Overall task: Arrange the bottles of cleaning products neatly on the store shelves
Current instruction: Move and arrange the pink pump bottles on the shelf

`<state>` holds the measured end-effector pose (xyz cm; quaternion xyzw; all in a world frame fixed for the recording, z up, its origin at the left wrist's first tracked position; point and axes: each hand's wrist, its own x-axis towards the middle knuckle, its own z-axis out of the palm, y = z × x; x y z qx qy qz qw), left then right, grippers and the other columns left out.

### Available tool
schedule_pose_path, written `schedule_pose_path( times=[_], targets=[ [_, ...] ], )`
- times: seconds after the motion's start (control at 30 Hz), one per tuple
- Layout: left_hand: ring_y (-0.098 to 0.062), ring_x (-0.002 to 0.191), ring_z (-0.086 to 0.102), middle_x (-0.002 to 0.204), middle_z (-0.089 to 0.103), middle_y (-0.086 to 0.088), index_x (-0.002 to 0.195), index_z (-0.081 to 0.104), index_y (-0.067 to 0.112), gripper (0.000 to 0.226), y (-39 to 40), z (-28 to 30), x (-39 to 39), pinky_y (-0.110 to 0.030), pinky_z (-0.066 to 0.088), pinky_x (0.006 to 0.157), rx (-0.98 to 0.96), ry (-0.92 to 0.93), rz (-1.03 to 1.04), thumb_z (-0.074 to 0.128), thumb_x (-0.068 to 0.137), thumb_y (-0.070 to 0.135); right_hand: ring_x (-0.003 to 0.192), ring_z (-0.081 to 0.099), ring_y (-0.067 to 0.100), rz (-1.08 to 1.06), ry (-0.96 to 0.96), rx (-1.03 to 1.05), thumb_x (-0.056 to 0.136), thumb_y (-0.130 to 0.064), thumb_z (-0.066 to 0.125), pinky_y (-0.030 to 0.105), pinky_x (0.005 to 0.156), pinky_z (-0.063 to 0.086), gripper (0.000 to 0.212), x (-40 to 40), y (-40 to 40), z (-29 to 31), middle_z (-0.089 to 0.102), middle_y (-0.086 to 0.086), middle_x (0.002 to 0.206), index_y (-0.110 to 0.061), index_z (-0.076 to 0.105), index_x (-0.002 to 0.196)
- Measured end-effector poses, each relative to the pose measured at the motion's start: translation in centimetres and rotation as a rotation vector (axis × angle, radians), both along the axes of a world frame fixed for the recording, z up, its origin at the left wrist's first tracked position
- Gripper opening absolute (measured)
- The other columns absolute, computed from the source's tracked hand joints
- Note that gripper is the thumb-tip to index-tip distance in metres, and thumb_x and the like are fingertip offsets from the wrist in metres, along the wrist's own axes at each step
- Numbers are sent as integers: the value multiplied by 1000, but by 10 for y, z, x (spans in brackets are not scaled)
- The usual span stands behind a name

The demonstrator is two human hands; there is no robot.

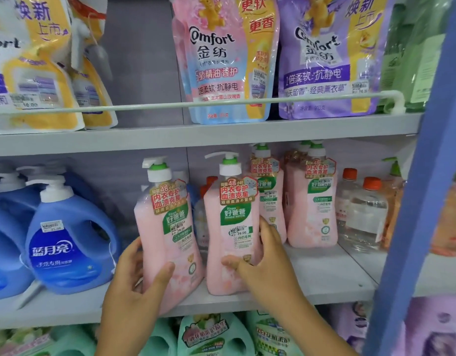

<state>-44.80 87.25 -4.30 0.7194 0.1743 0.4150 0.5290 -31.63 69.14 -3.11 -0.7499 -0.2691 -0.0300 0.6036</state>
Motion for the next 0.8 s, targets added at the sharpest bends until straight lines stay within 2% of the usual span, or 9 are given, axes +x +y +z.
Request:
schedule_pose_path(
  times=[0.1,0.23,0.33,0.43,0.5,0.6,0.7,0.73,0.8],
  targets=[
    [4,102,68,116,70,21,125,54,50,62,-8,-4,14,-26,50,88,-15,15,-120,76,85,7,116,48,-18,-63,-2,16,73,-26,88,15,95,47,86,9,-34,-2,47,-40,123,-54,39,137],
    [-3,112,67,125,68,19,131,54,45,63,-28,-9,44,-31,51,96,-41,34,-249,73,86,5,111,50,-23,-157,3,65,77,-19,86,10,87,47,85,26,-72,-4,51,-41,123,-55,39,137],
    [-1,114,66,124,68,24,132,50,49,63,-46,-10,68,-33,50,100,-71,54,-343,70,90,6,111,62,-9,-207,69,143,76,-14,87,25,92,56,88,40,-93,-10,61,-32,126,-57,42,138],
    [1,115,65,123,68,28,132,47,49,60,-64,-7,89,-30,51,100,-94,87,-418,62,95,4,117,63,3,-227,86,154,76,-18,87,40,99,56,92,51,-105,-16,62,-23,133,-53,38,145],
    [2,118,63,127,67,26,137,45,49,59,-70,-6,101,-33,51,103,-90,105,-439,62,97,9,119,63,5,-238,83,148,77,-22,86,45,100,54,91,58,-109,-20,62,-24,133,-57,35,144],
    [5,129,54,139,58,28,149,37,44,58,-75,-2,115,-33,43,111,11,129,-477,62,98,28,120,60,5,-277,62,146,82,-25,81,37,100,52,86,63,-114,-20,60,-26,134,-63,31,141],
    [20,121,50,130,53,46,146,33,52,53,-83,7,125,-21,42,108,131,208,-499,55,100,35,126,53,4,-276,69,168,89,-18,75,24,98,42,90,68,-119,-16,52,-22,142,-53,21,152],
    [20,117,53,127,54,47,145,34,53,53,-85,9,127,-22,45,106,162,225,-484,54,98,38,128,51,6,-266,80,171,90,-19,75,24,99,40,93,70,-120,-15,48,-21,144,-51,16,154],
    [11,119,58,132,57,37,147,35,52,60,-88,6,127,-30,51,105,221,224,-412,62,95,40,131,48,9,-250,75,140,85,-24,80,28,103,42,104,72,-121,-17,40,-18,148,-53,8,154]
  ],
)
